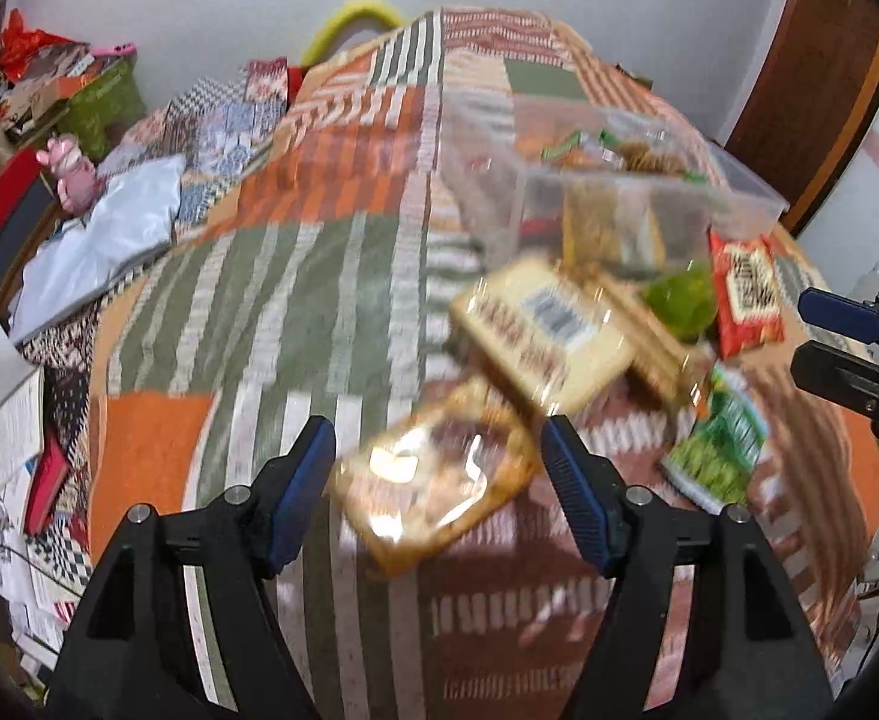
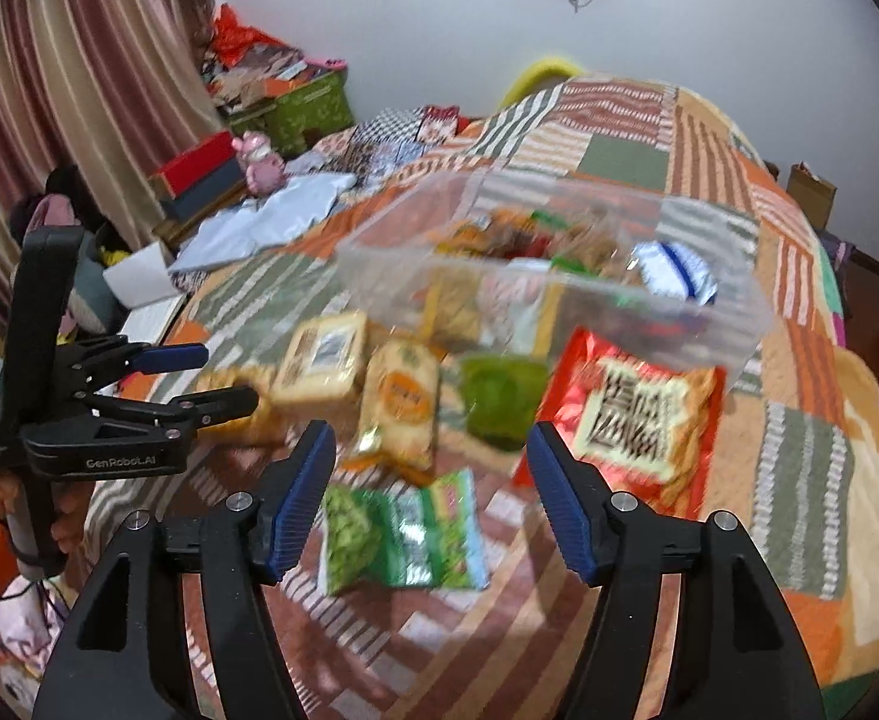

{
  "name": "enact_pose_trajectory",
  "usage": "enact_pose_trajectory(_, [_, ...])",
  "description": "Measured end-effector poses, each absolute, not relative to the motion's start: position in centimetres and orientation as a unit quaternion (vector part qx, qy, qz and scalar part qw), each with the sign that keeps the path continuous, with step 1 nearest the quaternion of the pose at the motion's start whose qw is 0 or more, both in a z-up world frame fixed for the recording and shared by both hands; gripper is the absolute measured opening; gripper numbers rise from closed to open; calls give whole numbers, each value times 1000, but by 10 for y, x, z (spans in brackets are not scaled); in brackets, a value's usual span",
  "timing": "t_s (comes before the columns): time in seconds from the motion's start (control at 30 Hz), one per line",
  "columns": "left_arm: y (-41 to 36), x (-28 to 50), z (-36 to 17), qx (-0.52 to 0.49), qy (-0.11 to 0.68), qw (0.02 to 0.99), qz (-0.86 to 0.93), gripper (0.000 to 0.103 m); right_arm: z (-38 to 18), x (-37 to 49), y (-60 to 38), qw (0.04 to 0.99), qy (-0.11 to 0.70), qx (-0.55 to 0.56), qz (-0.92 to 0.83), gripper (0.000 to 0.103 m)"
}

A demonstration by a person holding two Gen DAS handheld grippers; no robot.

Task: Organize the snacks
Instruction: 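Grasp the green-pea bag with the right tool while the left tool grasps the nut-cake pack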

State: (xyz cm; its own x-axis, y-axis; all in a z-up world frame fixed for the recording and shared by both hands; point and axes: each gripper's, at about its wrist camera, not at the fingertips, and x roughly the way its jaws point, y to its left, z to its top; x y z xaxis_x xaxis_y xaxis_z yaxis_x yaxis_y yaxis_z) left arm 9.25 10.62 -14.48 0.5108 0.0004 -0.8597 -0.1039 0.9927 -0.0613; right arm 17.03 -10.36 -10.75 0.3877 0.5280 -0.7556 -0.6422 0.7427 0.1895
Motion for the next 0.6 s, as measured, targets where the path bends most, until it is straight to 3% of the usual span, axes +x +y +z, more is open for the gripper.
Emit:
enact_pose_trajectory(0.1, [106,87,-149,-47,489,870,31,82,-121,165,-99,820,441,-74,358,66])
enact_pose_trajectory(0.2, [102,86,-151,-43,491,870,21,87,-131,160,-95,810,454,-81,363,66])
enact_pose_trajectory(0.4, [100,95,-152,-16,486,874,17,88,-146,154,-90,794,474,-87,370,67])
enact_pose_trajectory(0.6, [104,112,-154,-41,494,868,-10,89,-155,153,-85,790,480,-97,367,74])
